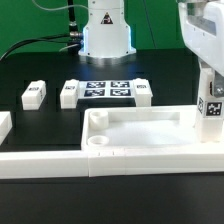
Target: Assemble desk
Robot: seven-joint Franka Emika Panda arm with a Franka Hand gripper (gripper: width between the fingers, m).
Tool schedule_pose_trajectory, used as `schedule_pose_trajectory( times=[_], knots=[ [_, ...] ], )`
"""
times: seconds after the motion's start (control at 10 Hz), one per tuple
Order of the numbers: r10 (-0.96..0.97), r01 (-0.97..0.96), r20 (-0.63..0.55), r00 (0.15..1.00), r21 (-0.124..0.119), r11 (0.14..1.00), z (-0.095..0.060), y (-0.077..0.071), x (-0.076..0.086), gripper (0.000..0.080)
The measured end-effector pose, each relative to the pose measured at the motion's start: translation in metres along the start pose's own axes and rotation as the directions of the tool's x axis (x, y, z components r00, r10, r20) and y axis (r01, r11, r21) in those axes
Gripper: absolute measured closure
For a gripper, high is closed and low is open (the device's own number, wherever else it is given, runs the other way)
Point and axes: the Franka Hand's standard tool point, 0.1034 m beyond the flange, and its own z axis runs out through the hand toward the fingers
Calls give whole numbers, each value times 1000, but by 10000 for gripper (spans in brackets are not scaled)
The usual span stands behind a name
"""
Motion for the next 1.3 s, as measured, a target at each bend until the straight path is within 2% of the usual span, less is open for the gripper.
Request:
schedule_pose_trajectory(
  times=[0.3,0.5,0.9,1.0,1.1,1.2,1.3],
  knots=[
    [89,-89,3,996,6,996,0,-1,-1,508],
    [262,-263,16,965,53,963,-1,-1,2,506],
    [230,-230,10,973,58,971,-1,0,2,505],
    [224,-224,10,975,57,973,-1,0,2,417],
    [217,-217,10,976,58,974,-1,0,0,218],
    [214,-215,21,977,65,974,-7,-2,-4,218],
    [188,-191,36,981,84,978,-23,-5,-10,159]
  ],
)
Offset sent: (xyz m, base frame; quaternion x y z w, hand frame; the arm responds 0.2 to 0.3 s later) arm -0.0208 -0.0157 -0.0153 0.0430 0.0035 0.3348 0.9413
